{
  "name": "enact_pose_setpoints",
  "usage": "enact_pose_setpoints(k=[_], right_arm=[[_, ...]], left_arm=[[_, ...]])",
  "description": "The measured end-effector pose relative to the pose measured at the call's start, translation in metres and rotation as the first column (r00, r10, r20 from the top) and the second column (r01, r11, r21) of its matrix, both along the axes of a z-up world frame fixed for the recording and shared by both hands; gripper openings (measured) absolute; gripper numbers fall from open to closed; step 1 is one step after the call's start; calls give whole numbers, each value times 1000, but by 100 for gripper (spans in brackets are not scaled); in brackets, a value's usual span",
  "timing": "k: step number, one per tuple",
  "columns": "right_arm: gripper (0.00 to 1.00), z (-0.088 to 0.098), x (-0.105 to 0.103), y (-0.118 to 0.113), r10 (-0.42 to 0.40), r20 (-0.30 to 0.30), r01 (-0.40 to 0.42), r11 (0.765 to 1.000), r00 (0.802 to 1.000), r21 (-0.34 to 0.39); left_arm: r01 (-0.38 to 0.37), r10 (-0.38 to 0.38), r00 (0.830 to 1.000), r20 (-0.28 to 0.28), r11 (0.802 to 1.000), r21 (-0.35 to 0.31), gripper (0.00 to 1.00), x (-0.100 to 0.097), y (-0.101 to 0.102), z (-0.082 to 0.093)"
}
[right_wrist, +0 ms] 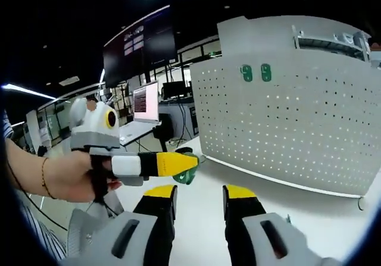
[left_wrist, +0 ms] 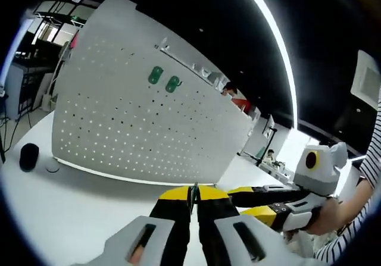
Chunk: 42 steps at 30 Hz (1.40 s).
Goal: Insert the hook assembly into the mounting plate slot until the hook locks in place.
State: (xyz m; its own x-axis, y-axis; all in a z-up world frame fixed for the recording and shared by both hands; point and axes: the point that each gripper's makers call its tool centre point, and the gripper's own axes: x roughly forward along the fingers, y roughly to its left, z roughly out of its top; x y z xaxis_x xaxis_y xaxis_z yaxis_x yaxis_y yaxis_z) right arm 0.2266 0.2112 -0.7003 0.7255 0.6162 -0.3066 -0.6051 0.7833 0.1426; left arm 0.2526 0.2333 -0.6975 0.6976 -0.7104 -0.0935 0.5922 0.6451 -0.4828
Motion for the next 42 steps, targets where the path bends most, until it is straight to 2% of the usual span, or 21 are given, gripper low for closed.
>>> enact_pose_setpoints(k=[14, 18, 23, 27, 28, 29, 30, 31, 32, 33, 36, 42], right_arm=[[13, 9, 9, 14, 35, -17, -34, 999, 999, 37], [11, 14, 12, 15, 25, -20, -23, 997, 999, 68], [6, 14, 12, 20, 44, -46, -39, 994, 998, 101], [5, 6, 9, 21, 60, -116, -44, 990, 992, 132], [3, 18, 14, 17, 19, -66, -7, 983, 998, 183], [3, 30, 18, 14, -17, -14, 20, 973, 1000, 229], [3, 30, 19, 5, -49, -26, 53, 979, 998, 196], [3, 26, 17, 10, -13, -54, 22, 984, 998, 177], [3, 27, 17, 12, 0, -56, 10, 983, 998, 181], [3, 29, 17, 14, 2, -52, 9, 981, 999, 196], [2, 24, 16, 15, 14, -47, -7, 988, 999, 152], [2, 15, 16, 17, 21, -84, -7, 986, 996, 165]], left_arm=[[-14, 16, 1000, 21, 998, -67, 2, 1, 8, 4], [-10, 14, 999, 37, 996, -91, 2, 1, 8, 8], [-10, 15, 999, 44, 993, -121, 1, 4, 9, 12], [-5, 13, 999, 42, 985, -172, 1, 4, 8, 17], [-4, 11, 999, 44, 986, -165, 1, 5, 6, 16], [-3, 9, 999, 49, 993, -120, 1, 5, 5, 12], [-1, 5, 998, 56, 997, -78, 1, 5, 5, 7], [-2, 8, 999, 46, 991, -132, 1, 5, 4, 11], [-16, 24, 999, 38, 980, -199, 1, 6, 5, 17], [-32, 37, 999, 18, 975, -221, 1, 7, 9, 14], [-29, 34, 999, 25, 981, -191, 1, 8, 9, 11], [-22, 28, 999, 27, 982, -190, 1, 7, 7, 10]])
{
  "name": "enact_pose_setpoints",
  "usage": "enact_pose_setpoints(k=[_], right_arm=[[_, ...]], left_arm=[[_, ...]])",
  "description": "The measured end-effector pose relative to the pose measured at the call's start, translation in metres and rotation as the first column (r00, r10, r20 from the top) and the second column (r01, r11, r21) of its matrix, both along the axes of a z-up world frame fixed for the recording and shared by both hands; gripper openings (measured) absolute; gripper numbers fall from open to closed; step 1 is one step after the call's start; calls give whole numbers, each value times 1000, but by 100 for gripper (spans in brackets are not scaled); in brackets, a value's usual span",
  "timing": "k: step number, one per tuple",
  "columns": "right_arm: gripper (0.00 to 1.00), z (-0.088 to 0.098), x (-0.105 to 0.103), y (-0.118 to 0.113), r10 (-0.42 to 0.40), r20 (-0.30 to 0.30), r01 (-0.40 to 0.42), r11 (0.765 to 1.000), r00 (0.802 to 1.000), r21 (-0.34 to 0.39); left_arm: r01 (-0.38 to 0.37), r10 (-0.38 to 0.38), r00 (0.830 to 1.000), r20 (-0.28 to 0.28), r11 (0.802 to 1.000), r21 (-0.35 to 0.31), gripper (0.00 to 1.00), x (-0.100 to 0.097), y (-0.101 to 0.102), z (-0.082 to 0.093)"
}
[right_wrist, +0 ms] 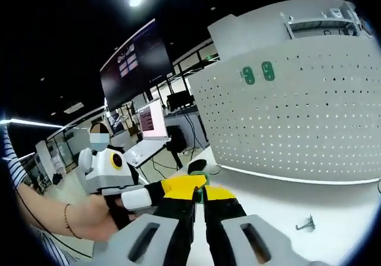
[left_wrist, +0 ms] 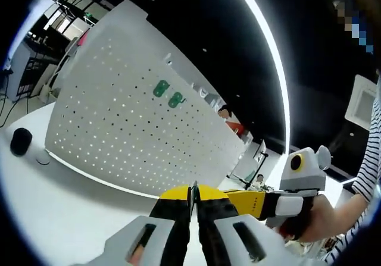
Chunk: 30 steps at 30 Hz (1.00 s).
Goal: Insert the hook assembly into the mounting plate slot until the hook locks in place.
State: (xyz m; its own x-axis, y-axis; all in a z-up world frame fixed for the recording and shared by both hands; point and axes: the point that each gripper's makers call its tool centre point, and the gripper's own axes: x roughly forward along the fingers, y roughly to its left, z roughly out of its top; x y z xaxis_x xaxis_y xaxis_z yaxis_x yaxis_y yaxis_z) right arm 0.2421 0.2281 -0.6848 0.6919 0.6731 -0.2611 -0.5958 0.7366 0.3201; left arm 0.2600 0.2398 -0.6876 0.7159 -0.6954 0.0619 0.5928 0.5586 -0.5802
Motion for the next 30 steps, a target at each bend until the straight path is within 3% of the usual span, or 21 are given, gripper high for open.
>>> enact_pose_setpoints(k=[7, 9, 10, 30], right_arm=[[1, -1, 1, -2, -11, -3, 11, 1000, 1000, 4], [1, 1, 2, -1, -14, 9, 14, 1000, 1000, 8], [1, 0, 2, 0, -8, 8, 8, 1000, 1000, -3], [1, -7, 7, 0, -4, -59, 7, 999, 998, 47]], left_arm=[[8, -8, 1000, 13, 1000, 26, 1, -1, -4, 0], [-9, 9, 1000, -4, 1000, -22, 1, 0, -2, 1], [-8, 8, 1000, 0, 1000, -6, 1, 0, -2, -1], [-43, 42, 999, 5, 999, 24, 1, 5, 0, -6]])
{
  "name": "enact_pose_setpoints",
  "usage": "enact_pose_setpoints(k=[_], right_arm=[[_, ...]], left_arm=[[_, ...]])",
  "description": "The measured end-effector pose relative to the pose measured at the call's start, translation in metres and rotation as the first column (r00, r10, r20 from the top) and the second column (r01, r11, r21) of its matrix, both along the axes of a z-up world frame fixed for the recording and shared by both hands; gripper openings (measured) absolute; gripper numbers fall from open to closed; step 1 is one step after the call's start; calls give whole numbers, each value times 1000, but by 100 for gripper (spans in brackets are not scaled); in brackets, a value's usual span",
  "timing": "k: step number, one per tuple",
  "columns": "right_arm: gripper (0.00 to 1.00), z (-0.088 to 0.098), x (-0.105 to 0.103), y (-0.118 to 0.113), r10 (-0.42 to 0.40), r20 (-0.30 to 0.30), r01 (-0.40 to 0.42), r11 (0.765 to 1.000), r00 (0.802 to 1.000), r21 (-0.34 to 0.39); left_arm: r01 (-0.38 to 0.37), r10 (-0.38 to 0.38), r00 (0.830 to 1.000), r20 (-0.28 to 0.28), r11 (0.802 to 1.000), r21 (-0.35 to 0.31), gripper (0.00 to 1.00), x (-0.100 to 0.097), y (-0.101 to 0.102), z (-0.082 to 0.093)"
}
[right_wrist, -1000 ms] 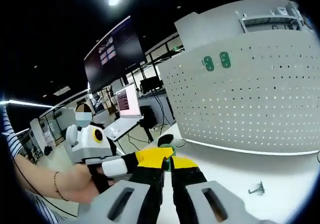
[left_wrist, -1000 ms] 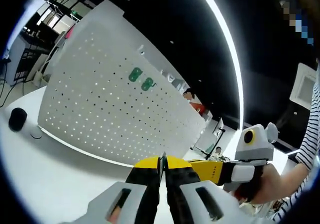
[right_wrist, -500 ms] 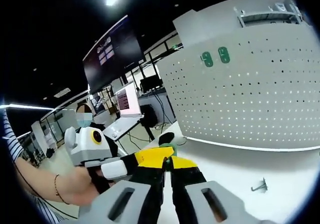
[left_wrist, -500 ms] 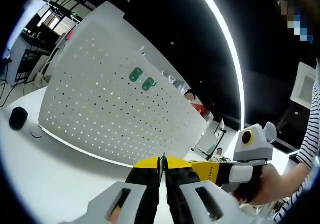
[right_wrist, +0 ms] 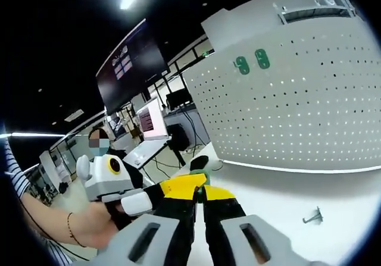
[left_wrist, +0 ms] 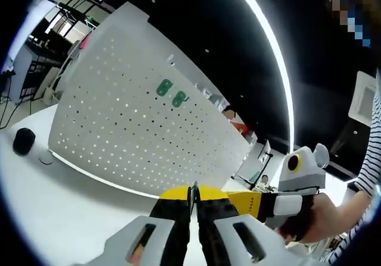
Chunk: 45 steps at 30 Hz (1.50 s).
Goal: Insert the hook assembly into the mounting plate slot until the hook locks in place.
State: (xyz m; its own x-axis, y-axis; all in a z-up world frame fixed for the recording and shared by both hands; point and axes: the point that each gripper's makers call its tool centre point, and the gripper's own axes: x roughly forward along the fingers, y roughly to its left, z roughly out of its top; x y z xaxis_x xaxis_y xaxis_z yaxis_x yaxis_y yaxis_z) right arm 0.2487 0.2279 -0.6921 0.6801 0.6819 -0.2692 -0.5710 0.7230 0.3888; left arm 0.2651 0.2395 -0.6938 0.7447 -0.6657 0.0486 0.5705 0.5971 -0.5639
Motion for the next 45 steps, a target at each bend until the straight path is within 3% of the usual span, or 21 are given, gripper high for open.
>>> enact_pose_setpoints(k=[15, 21, 25, 28, 32, 37, 45], right_arm=[[0, -3, 1, 1, -26, -41, 26, 1000, 999, -4], [0, 4, 1, 5, -22, 29, 24, 998, 999, -54], [0, 4, 1, 5, -10, 58, 16, 995, 998, -100], [0, 3, 1, 4, 3, 113, 18, 983, 994, -185], [0, 5, 4, 0, -16, 148, 46, 978, 989, -205], [0, 12, 8, -4, -22, 215, 76, 967, 976, -245], [0, 26, 21, -11, -77, 300, 154, 958, 951, -242]], left_arm=[[-33, 33, 999, -16, 999, 2, 2, 1, 1, -3], [-38, 38, 999, -1, 999, -21, 3, 2, 5, 1], [-23, 23, 1000, 7, 1000, 20, 4, 1, 4, 2], [-17, 15, 1000, 26, 996, 84, 5, 1, 3, 1], [-3, -3, 999, 37, 989, 150, 8, 1, 4, 0], [-3, -6, 999, 44, 981, 195, 19, 0, 8, -1], [3, -12, 999, 32, 965, 264, 38, -6, 11, -9]])
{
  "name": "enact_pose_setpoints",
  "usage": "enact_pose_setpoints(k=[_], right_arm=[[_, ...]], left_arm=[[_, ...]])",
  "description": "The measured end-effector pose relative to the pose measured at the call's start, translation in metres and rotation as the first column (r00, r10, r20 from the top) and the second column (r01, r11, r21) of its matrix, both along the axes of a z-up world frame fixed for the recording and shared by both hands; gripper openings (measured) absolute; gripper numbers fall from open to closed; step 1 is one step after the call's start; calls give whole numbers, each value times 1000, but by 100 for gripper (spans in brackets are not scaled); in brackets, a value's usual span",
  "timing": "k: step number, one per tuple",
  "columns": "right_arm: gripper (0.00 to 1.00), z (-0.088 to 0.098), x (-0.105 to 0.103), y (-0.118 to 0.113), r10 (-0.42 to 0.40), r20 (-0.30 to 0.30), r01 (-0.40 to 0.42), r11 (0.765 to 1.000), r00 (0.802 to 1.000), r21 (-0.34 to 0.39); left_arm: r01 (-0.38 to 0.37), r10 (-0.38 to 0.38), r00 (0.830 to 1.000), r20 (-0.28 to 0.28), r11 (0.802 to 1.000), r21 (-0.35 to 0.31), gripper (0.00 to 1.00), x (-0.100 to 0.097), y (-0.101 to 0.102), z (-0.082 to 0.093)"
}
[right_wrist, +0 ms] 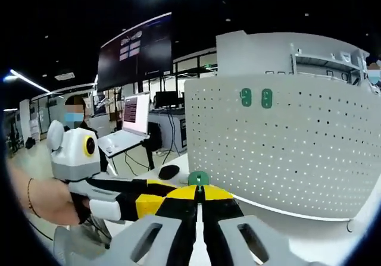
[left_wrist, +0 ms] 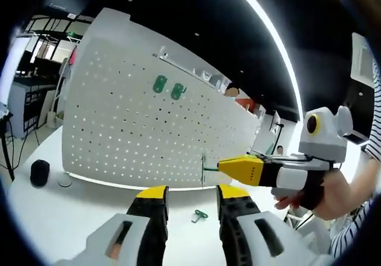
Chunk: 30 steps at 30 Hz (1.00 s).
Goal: Insert the hook assembly into the mounting plate slot until the hook locks in place.
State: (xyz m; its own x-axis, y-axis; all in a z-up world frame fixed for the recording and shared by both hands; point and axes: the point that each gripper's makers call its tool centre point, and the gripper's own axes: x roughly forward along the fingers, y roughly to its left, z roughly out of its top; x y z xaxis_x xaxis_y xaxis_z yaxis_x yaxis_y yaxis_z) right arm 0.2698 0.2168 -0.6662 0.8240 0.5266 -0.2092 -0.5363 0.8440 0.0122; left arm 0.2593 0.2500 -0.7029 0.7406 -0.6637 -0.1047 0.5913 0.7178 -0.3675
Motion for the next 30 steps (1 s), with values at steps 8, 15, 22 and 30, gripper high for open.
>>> enact_pose_setpoints(k=[8, 15, 22, 30], right_arm=[[0, 20, 20, -14, -93, 92, 91, 996, 991, 23], [0, 36, 40, -29, -184, 146, 177, 982, 972, 63], [0, 45, 51, -38, -233, 184, 222, 972, 955, 78], [0, 51, 68, -42, -278, 198, 264, 960, 940, 95]], left_arm=[[4, -4, 1000, -2, 998, 66, 62, -18, 0, -14], [-8, 8, 1000, 0, 997, 77, 80, -32, -2, -24], [6, -6, 1000, -5, 993, 114, 89, -41, -5, -37], [-16, 16, 1000, -1, 996, 90, 97, -40, 1, -37]])
